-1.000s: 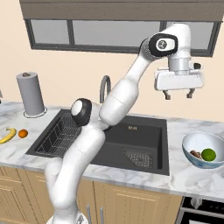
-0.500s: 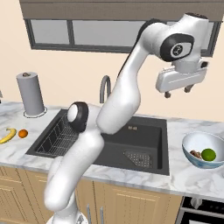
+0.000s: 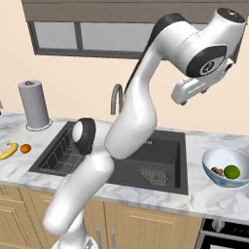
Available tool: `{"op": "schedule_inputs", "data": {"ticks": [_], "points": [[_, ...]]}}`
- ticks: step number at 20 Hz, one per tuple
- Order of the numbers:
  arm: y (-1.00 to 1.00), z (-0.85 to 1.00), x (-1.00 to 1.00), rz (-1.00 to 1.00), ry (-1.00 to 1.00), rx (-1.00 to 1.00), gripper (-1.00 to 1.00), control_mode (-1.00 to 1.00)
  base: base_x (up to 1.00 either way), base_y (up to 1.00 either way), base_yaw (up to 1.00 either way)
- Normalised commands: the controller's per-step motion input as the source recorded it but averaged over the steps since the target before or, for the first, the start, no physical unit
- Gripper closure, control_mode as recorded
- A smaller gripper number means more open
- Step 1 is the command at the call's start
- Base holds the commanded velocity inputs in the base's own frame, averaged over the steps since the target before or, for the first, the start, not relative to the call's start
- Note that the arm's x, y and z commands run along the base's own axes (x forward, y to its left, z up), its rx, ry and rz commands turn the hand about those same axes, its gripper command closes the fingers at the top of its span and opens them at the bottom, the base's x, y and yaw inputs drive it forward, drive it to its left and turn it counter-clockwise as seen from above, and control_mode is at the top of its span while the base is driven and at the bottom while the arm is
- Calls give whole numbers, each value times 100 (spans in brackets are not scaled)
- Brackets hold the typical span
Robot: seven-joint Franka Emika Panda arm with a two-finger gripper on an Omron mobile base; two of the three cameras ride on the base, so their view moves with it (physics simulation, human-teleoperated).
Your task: There is a mixed pile of frozen fruits and vegetables on the counter. Locate all the frozen vegetables and place the items in a bowl on the counter. Take all the frozen fruits and defrost them in a running sink.
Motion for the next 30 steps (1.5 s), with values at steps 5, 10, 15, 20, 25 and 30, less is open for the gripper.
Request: {"op": "schedule_inputs", "data": {"ticks": [5,10,15,20,25,30], "points": [[72,9,-35,27,5,-26,-100,-100,0,0,0],[42,-16,-15,46,0,-12,-100,-100,0,0,0],[60,-42,-29,39,2,-18,-100,-100,0,0,0],[46,-30,-47,27,27,-43,-100,-100,0,0,0],[47,-15,-38,20,43,-40,-100,-100,0,0,0],[96,-56,-25,17,5,-11,-100,-100,0,0,0]]}}
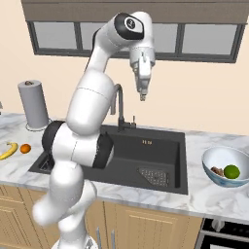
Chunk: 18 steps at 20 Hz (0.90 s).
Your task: There is a mixed pile of frozen fruits and vegetables on the counter. Locate all the frozen vegetables and place the items in a bowl on the counter. Take all the frozen fruits and defrost them in a running sink.
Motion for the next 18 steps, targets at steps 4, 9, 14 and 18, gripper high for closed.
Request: {"op": "schedule_inputs", "data": {"ticks": [4,9,14,18], "points": [[100,-41,-6,5,-9,-6,-100,-100,0,0,0],[93,-23,0,-5,-15,-1,-100,-100,0,0,0],[57,-19,-4,18,-4,18,-100,-100,0,0,0],[30,-42,1,34,9,29,-100,-100,0,0,0]]}}
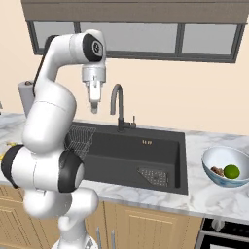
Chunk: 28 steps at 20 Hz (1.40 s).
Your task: There is a mixed pile of frozen fruits and vegetables on the counter. Locate all the frozen vegetables and place the items in a bowl on the counter. Take all the frozen fruits and defrost them in a running sink.
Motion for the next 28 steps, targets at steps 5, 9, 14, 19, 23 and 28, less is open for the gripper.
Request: {"op": "schedule_inputs", "data": {"ticks": [5,9,14,19,23,28], "points": [[21,-39,-1,42,8,24,-100,-100,0,0,0],[19,-17,1,10,-1,5,-100,-100,0,0,0],[61,-27,35,16,0,0,-100,-100,0,0,0],[97,-13,32,8,-2,2,-100,-100,0,0,0],[94,-18,25,-2,-26,7,-100,-100,0,0,0],[83,-44,26,5,-38,9,-100,-100,0,0,0]]}}
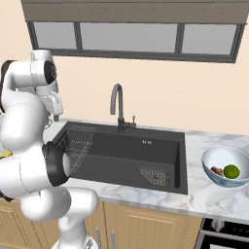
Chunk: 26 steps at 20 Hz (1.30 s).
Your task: There is a mixed pile of frozen fruits and vegetables on the counter. Locate all the frozen vegetables and place the items in a bowl on the counter. Take all the frozen fruits and defrost them in a running sink.
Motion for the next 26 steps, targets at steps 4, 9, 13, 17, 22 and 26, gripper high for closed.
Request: {"op": "schedule_inputs", "data": {"ticks": [4,9,13,17,22,26], "points": [[66,-25,24,12,-23,2,-100,-100,0,0,0],[48,1,35,8,12,-9,-100,-100,0,0,0],[51,-21,21,28,6,2,-100,-100,0,0,0],[36,-38,0,43,9,6,-100,-100,0,0,0],[33,-51,7,42,4,9,-100,-100,0,0,0],[70,-28,26,8,-1,-6,-100,-100,0,0,0]]}}
